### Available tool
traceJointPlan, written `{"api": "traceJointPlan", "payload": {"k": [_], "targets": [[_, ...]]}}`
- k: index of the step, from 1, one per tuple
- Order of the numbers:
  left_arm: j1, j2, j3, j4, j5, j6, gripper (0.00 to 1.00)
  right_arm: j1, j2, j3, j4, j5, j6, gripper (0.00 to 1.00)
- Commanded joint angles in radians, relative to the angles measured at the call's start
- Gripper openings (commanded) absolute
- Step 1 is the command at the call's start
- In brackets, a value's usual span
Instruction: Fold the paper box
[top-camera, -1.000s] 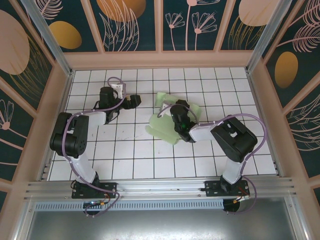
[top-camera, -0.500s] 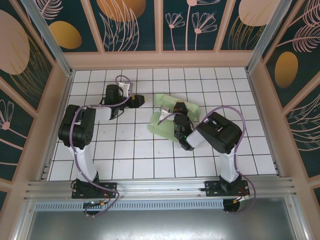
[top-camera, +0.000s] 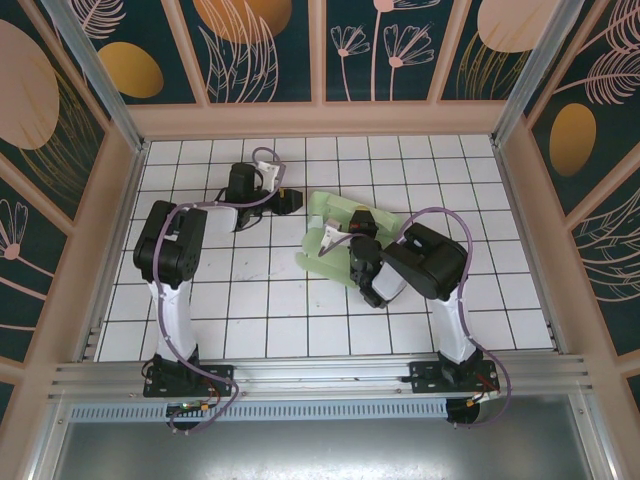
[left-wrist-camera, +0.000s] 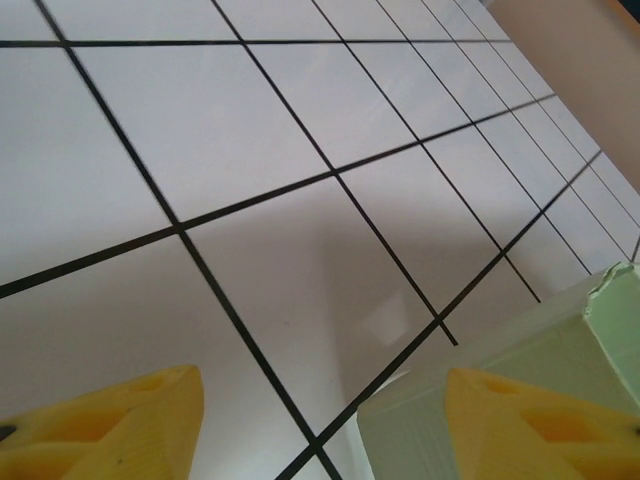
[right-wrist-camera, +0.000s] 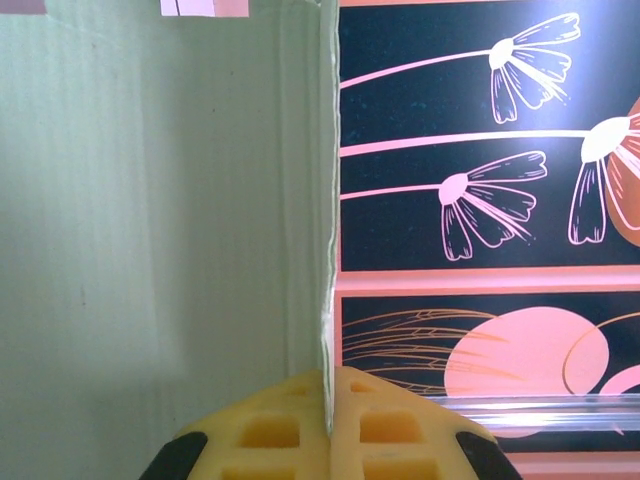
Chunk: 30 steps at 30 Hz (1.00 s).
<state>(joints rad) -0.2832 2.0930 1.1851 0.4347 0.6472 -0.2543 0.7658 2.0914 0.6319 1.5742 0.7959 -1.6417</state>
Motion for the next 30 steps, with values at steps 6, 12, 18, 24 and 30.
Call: {"api": "traceJointPlan", "payload": {"k": [6, 12, 18, 24, 30], "targets": [[-0.024, 0.065, 0.068, 0.004, 0.169, 0.045, 0.54, -0.005, -0.043, -0.009, -0.061, 0.011, 0.102, 0.00], [-0.030, 0.081, 0.080, -0.019, 0.261, 0.092, 0.48, -0.006, -0.052, -0.004, -0.098, 0.012, 0.129, 0.00], [-0.039, 0.088, 0.072, -0.019, 0.299, 0.115, 0.50, -0.009, -0.056, -0.001, -0.120, 0.014, 0.149, 0.00], [-0.040, 0.066, 0.020, 0.024, 0.315, 0.120, 0.54, -0.014, -0.066, -0.001, -0.143, 0.016, 0.164, 0.00], [-0.041, 0.058, 0.002, 0.032, 0.305, 0.129, 0.61, -0.016, -0.079, -0.008, -0.152, 0.017, 0.175, 0.00]]}}
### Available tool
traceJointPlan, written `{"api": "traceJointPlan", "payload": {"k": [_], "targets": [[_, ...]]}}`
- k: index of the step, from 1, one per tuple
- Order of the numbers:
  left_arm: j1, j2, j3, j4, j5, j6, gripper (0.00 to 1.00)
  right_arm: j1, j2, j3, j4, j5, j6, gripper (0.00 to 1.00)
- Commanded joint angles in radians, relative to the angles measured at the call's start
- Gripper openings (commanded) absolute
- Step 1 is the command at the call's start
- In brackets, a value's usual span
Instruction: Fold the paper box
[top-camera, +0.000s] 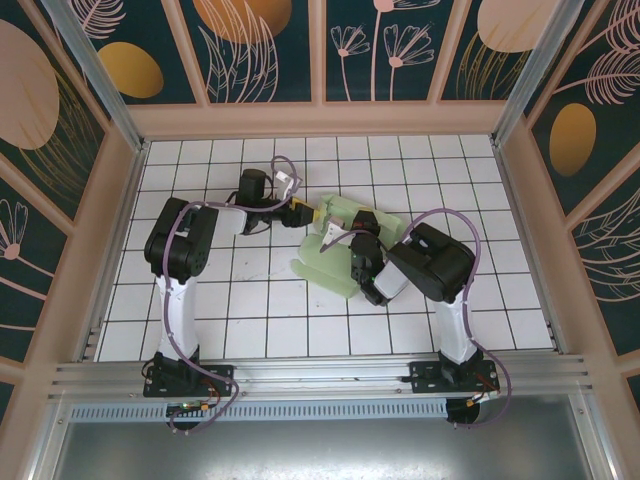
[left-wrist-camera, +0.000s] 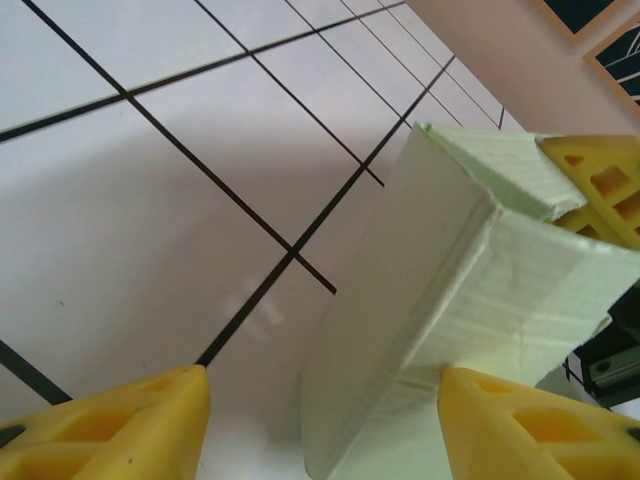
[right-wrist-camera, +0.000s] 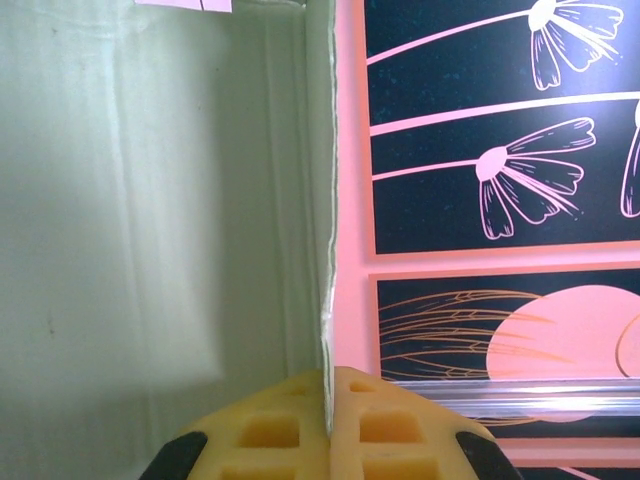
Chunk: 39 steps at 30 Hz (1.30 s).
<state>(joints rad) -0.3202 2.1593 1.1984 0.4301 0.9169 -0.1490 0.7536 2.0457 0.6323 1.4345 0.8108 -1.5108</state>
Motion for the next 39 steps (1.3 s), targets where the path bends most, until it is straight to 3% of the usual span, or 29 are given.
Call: {"api": "traceJointPlan", "payload": {"k": [1, 11, 21, 39], "targets": [[-0.003, -0.010, -0.013, 0.045, 0.048, 0.019, 0.60, -0.005, -0.036, -0.009, -0.016, 0.003, 0.044, 0.00], [-0.008, -0.024, -0.013, -0.004, 0.052, 0.066, 0.53, 0.003, -0.050, 0.002, -0.019, 0.002, 0.020, 0.00], [-0.009, -0.066, -0.040, 0.007, 0.087, 0.075, 0.54, 0.007, -0.115, 0.040, -0.227, -0.002, 0.096, 0.00], [-0.029, -0.070, -0.026, -0.059, 0.106, 0.117, 0.34, 0.015, -0.123, 0.106, -0.351, -0.005, 0.112, 0.00]]}}
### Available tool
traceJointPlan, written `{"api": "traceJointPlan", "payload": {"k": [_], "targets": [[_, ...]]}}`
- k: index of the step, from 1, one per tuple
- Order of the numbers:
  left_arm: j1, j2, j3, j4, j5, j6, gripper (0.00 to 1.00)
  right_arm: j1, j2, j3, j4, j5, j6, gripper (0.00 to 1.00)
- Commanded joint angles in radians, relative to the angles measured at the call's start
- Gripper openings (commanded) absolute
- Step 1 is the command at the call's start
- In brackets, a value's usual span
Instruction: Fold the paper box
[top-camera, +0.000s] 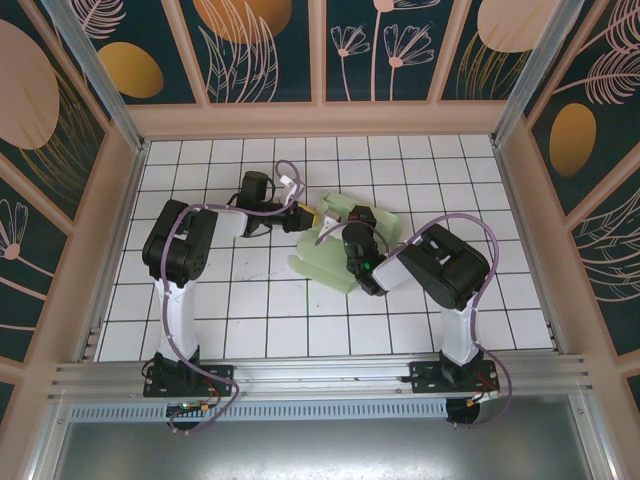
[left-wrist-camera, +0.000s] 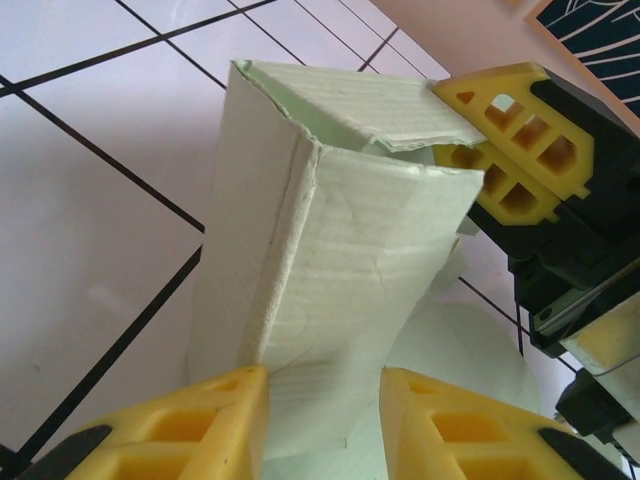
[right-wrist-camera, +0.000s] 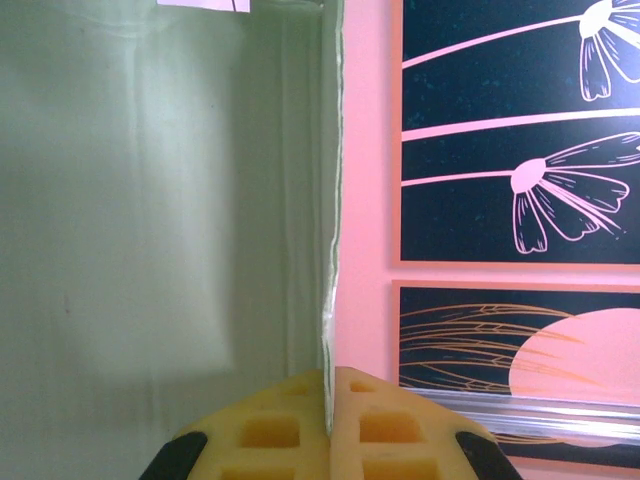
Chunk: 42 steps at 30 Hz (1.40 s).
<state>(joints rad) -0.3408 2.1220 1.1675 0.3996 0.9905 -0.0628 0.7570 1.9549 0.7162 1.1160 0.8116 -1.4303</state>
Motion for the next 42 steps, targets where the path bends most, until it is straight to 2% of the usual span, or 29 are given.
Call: {"api": "traceJointPlan", "payload": {"k": [1, 7, 26, 29, 33, 36, 42], "targets": [[-0.009, -0.033, 0.007, -0.033, 0.032, 0.034, 0.34, 0.012, -0.034, 0.024, -0.037, -0.007, 0.031, 0.00], [-0.010, -0.027, 0.019, -0.050, -0.001, 0.032, 0.36, 0.022, -0.054, 0.040, -0.071, -0.009, 0.041, 0.00], [-0.012, 0.021, 0.057, -0.044, -0.121, -0.024, 0.30, 0.063, -0.104, 0.087, -0.255, -0.030, 0.135, 0.00], [-0.012, 0.022, 0.052, -0.024, -0.148, -0.043, 0.32, 0.068, -0.103, 0.087, -0.270, -0.030, 0.151, 0.00], [-0.012, 0.019, 0.042, 0.013, -0.173, -0.063, 0.39, 0.071, -0.101, 0.097, -0.304, -0.033, 0.175, 0.00], [-0.012, 0.016, 0.031, 0.052, -0.176, -0.085, 0.42, 0.073, -0.101, 0.128, -0.403, -0.047, 0.228, 0.00], [-0.012, 0.010, 0.021, 0.097, -0.181, -0.107, 0.41, 0.071, -0.091, 0.191, -0.550, -0.068, 0.318, 0.00]]}}
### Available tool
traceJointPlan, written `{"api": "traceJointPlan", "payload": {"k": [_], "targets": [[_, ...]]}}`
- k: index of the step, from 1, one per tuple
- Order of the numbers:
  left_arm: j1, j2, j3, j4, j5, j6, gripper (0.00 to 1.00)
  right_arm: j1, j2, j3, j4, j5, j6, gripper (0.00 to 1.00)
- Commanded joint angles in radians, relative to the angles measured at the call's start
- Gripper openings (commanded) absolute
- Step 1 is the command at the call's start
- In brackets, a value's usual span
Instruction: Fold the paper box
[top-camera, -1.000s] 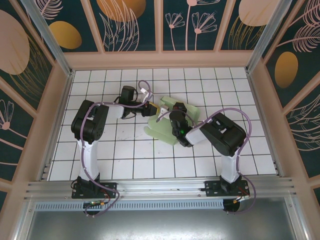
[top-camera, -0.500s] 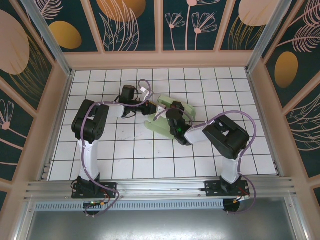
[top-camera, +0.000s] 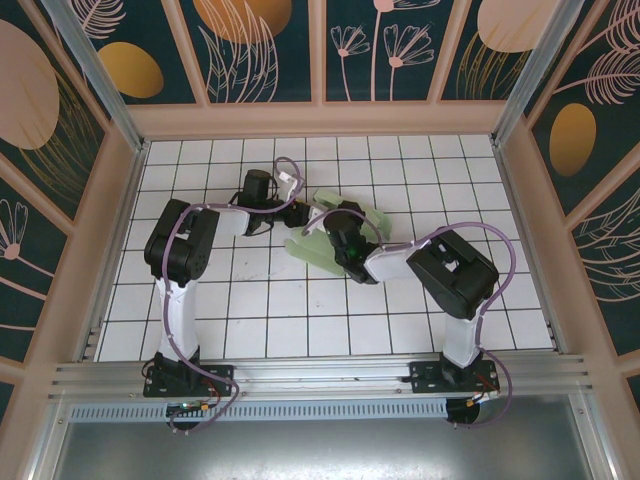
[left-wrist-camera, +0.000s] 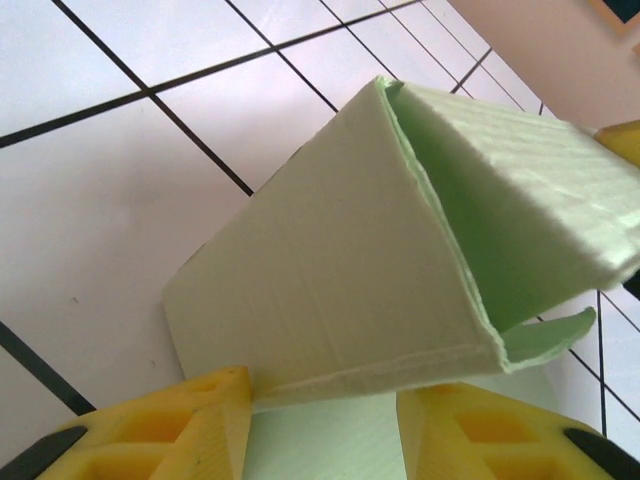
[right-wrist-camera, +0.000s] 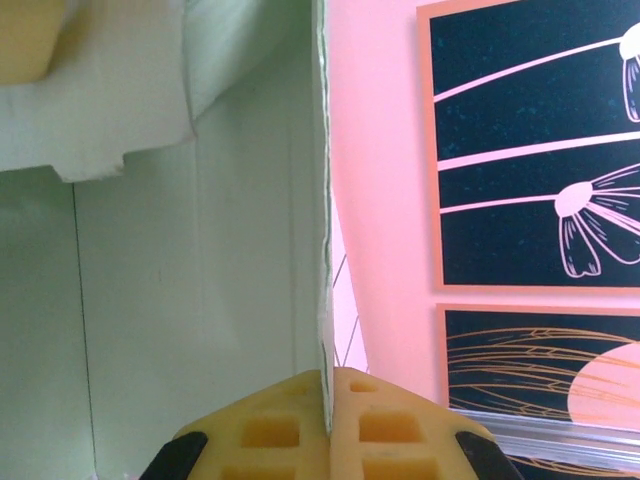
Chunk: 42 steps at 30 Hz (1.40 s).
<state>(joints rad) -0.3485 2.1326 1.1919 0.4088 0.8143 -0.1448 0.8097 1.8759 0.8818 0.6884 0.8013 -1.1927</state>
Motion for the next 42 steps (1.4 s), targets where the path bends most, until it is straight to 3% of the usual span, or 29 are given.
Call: {"api": "traceJointPlan", "payload": {"k": [1, 11, 20, 26, 32, 42], "targets": [[-0.004, 0.000, -0.006, 0.097, -0.005, -0.030, 0.41, 0.019, -0.009, 0.034, -0.146, -0.060, 0.093, 0.00], [-0.005, -0.013, -0.040, 0.148, -0.002, -0.041, 0.43, 0.004, 0.020, 0.124, -0.356, -0.069, 0.236, 0.00], [-0.004, 0.000, -0.044, 0.194, -0.033, -0.071, 0.37, 0.002, 0.030, 0.206, -0.537, -0.145, 0.366, 0.00], [-0.004, 0.003, -0.046, 0.218, -0.042, -0.093, 0.39, -0.001, 0.043, 0.270, -0.654, -0.204, 0.446, 0.00], [-0.004, 0.001, -0.055, 0.238, -0.048, -0.101, 0.45, -0.005, 0.055, 0.300, -0.706, -0.230, 0.480, 0.00], [-0.004, 0.004, -0.054, 0.183, 0.040, -0.064, 0.42, -0.026, 0.071, 0.319, -0.748, -0.235, 0.523, 0.00]]}}
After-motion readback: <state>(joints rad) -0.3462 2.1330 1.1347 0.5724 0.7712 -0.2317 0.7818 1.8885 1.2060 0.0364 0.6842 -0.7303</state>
